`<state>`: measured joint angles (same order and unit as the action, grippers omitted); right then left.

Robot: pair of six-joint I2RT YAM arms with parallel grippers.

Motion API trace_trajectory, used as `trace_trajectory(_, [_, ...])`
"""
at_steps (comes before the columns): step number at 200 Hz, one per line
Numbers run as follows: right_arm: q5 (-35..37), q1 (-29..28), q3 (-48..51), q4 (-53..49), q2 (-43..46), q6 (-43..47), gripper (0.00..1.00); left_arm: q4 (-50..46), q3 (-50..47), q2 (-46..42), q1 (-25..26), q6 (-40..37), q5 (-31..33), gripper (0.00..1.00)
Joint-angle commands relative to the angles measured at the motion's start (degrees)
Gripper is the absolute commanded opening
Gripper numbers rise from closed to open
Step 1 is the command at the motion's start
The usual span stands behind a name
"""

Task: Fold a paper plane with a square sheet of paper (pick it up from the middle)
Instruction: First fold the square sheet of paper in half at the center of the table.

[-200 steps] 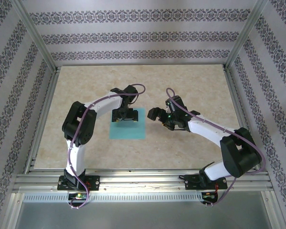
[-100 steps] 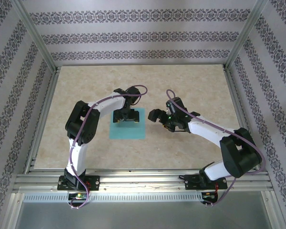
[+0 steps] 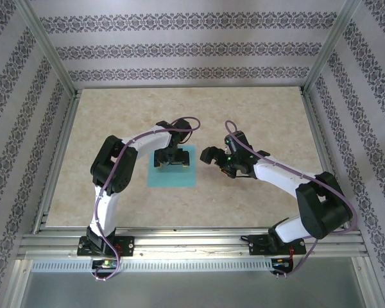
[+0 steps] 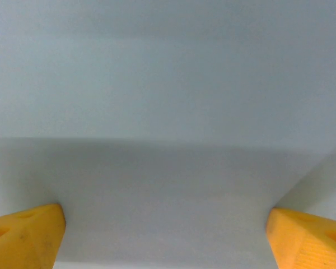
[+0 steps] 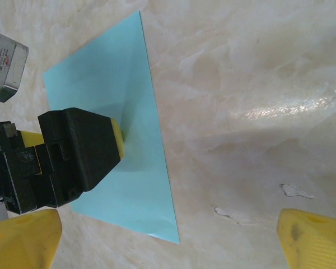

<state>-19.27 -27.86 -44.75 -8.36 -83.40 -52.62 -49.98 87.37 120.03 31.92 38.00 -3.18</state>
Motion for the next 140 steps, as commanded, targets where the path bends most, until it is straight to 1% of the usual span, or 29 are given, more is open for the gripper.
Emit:
trace_trajectory(1, [0.8, 0.5, 0.5, -0.3, 0.8, -0.9, 0.98, 1.7, -4.0, 3.5, 0.8, 1.3, 1.0, 0.93])
trace_trajectory(18, [0.7, 0.5, 0.5, -0.4, 0.8, -0.9, 0.98, 2.0, -4.7, 3.6, 0.8, 1.1, 0.9, 0.91])
trace_trajectory(26, [0.6, 0.5, 0.3, -0.5, 0.8, -0.8, 0.98, 2.2, -4.9, 3.5, 0.8, 0.8, 0.7, 0.89])
trace_trajectory(34, [0.6, 0.5, 0.2, -0.7, 0.7, -0.7, 0.98, 2.3, -4.9, 3.7, 0.8, 0.5, 0.4, 0.88])
trace_trajectory(109, [-0.8, 0.7, -1.2, -1.4, -0.3, -0.2, 0.98, 3.3, -3.9, 3.1, 0.8, -1.0, -1.4, 0.87])
trace_trajectory(125, [-1.1, 0.7, -1.3, -1.2, -0.1, -0.1, 0.98, 5.2, -4.6, 1.8, 0.8, -1.8, -2.3, 0.84])
trace_trajectory(140, [-1.1, 0.7, -1.3, -1.2, 0.4, 0.4, 0.98, 6.2, -4.8, 0.8, 0.7, -1.8, -2.4, 0.78])
